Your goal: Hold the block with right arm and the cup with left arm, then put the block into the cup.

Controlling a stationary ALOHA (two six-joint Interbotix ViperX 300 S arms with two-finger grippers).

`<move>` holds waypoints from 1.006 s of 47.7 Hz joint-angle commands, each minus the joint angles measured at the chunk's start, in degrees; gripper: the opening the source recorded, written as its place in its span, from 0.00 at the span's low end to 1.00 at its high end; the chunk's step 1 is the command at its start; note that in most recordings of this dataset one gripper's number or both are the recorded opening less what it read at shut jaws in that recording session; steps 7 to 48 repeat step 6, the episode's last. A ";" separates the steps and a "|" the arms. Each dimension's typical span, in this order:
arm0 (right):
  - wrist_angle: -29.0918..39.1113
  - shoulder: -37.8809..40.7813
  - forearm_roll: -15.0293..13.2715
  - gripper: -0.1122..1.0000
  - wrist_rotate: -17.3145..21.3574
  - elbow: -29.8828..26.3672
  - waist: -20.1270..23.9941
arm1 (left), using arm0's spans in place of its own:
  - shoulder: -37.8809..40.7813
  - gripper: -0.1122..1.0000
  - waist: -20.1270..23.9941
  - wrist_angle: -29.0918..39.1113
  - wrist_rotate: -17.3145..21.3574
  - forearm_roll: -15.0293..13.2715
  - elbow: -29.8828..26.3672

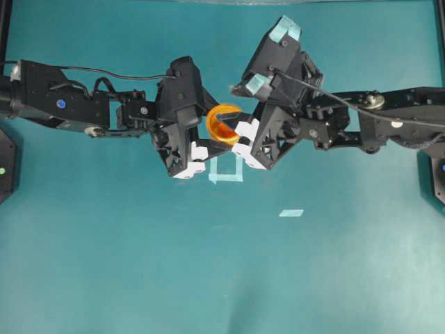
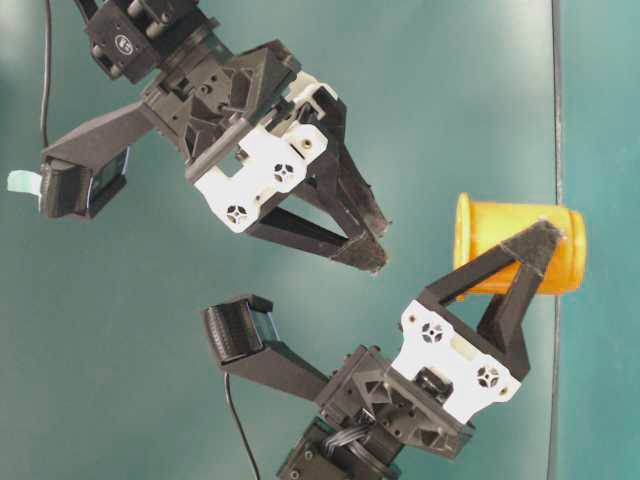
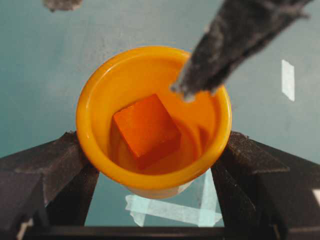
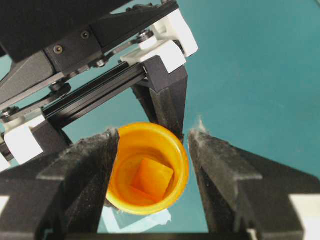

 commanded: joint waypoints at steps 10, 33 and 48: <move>-0.18 -0.97 0.09 0.65 0.09 -1.58 0.09 | -2.20 0.71 0.00 -0.62 0.00 0.09 -0.44; -0.18 -0.97 0.09 0.65 0.09 -1.58 0.09 | -2.20 0.71 0.00 -0.62 0.00 0.09 -0.44; -0.18 -0.97 0.09 0.65 0.09 -1.58 0.09 | -2.20 0.71 0.00 -0.62 0.00 0.09 -0.44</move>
